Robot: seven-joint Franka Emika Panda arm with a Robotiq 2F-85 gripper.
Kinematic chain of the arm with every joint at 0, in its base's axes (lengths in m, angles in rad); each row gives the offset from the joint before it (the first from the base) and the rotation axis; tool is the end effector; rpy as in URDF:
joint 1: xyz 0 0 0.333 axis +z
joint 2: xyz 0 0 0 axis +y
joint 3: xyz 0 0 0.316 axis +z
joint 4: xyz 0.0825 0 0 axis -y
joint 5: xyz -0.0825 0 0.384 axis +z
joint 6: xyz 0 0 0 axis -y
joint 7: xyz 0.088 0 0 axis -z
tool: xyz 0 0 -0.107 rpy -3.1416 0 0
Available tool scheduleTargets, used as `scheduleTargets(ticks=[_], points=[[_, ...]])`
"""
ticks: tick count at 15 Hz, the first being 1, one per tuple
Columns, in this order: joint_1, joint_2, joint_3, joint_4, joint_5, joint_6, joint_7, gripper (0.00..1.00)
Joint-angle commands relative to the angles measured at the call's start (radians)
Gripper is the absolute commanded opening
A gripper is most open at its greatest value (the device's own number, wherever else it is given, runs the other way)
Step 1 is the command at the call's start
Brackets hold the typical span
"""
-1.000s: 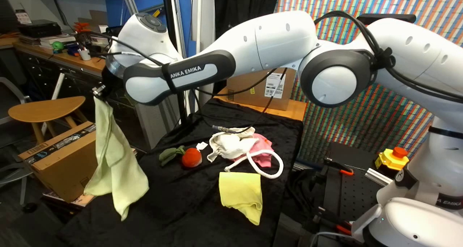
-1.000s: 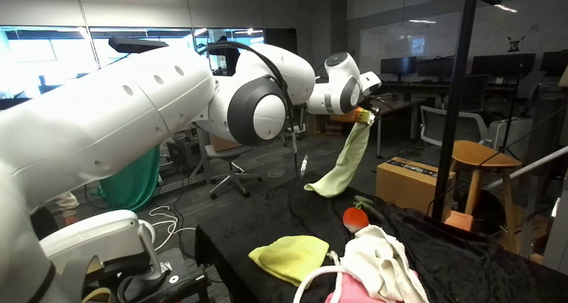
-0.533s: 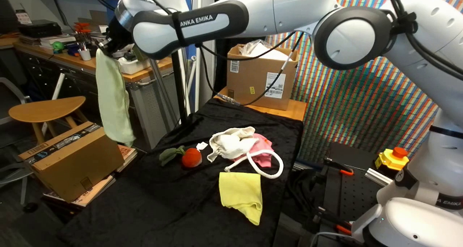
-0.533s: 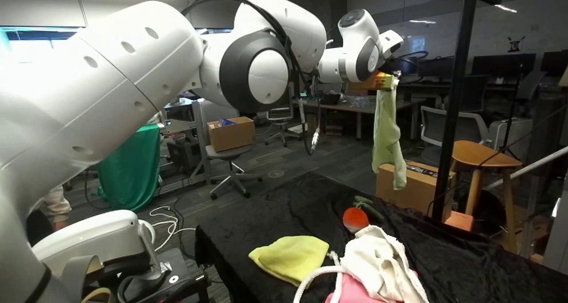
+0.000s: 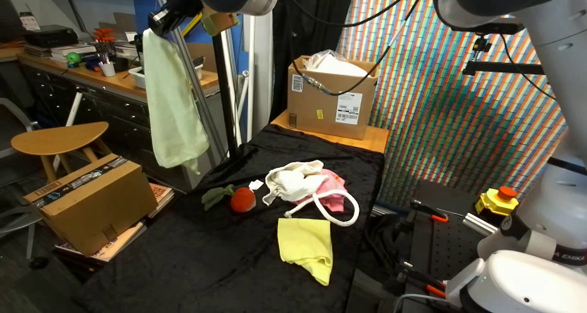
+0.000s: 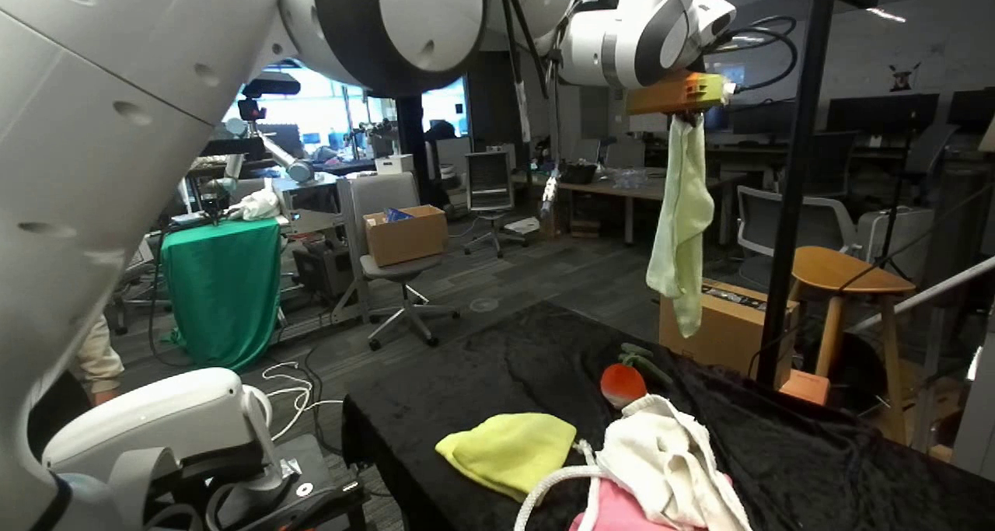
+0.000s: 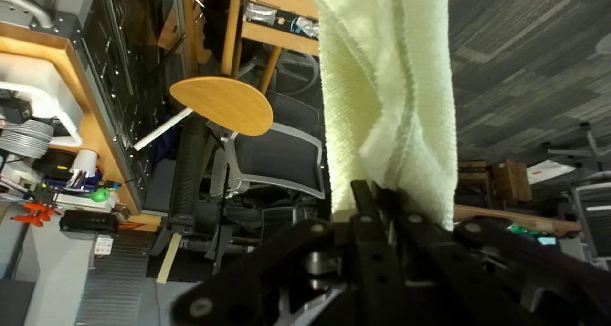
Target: Pile all the objects closer to you
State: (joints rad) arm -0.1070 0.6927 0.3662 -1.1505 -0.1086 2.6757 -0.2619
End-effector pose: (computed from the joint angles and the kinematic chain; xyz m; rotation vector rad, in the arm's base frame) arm 0.7841 0.1027 0.5149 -2.7080 -0.5623 -1.2900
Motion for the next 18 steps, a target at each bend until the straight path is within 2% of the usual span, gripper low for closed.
scheduleTargets(ticks=[1,3,4,7,10,14,18], points=[[-0.146,-0.193,0.102,-0.244,0.083,-0.049,-0.115,0.06],[-0.222,-0.277,0.14,-0.338,0.131,-0.107,-0.164,0.06],[-0.198,-0.336,0.075,-0.383,0.234,-0.132,-0.219,0.07],[-0.243,-0.477,0.035,-0.513,0.408,-0.259,-0.36,0.05],[-0.216,-0.617,-0.082,-0.633,0.53,-0.379,-0.484,0.07],[-0.131,-0.718,-0.242,-0.721,0.515,-0.497,-0.533,0.06],[-0.06,-0.732,-0.332,-0.771,0.449,-0.535,-0.526,0.06]])
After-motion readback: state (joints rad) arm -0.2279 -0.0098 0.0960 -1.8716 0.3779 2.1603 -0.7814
